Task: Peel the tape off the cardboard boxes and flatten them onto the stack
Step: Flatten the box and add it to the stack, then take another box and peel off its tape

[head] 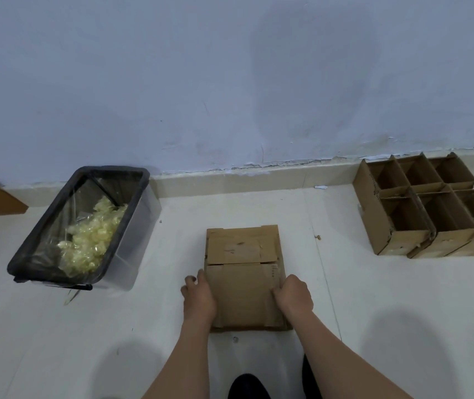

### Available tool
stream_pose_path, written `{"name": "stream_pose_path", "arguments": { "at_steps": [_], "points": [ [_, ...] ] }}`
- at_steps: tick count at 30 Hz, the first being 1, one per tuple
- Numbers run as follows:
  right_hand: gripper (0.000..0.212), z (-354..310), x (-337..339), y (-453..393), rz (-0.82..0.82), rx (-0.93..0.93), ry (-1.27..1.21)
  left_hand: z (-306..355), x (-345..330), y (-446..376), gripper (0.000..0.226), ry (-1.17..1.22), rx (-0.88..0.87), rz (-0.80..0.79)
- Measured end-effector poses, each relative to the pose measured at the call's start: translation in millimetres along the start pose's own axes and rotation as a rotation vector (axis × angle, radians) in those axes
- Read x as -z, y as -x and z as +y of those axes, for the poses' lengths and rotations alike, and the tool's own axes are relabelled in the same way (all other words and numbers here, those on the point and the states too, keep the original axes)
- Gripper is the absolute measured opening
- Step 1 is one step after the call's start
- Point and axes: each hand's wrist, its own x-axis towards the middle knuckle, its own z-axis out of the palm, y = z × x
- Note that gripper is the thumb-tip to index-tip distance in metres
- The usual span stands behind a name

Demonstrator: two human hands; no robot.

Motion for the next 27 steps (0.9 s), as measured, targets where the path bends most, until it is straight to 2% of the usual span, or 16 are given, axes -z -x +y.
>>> {"name": "stream_pose_path", "arguments": {
  "at_steps": [3, 9, 15, 22, 27],
  "points": [
    [0.023, -6, 19, 10, 0.058, 0.044, 0.003, 27, 12, 8, 0.050, -0.093, -0.164, 0.118],
    [0.028, -7, 96, 21, 0.155, 0.172, 0.119, 96, 41, 28, 0.052, -0.315, -0.315, -0.067],
    [0.031, 5, 187, 22, 0.236, 0.217, 0.216, 173, 59, 61, 0.054, -0.375, -0.399, -0.088],
    [0.049, 30, 269, -3, 0.227, 0.119, 0.223, 294, 22, 79, 0.054, -0.465, -0.581, -0.104],
    [0.056, 69, 285, -36, 0.219, 0.081, 0.247, 350, -28, 80, 0.057, -0.522, -0.715, -0.160]
  ]
}}
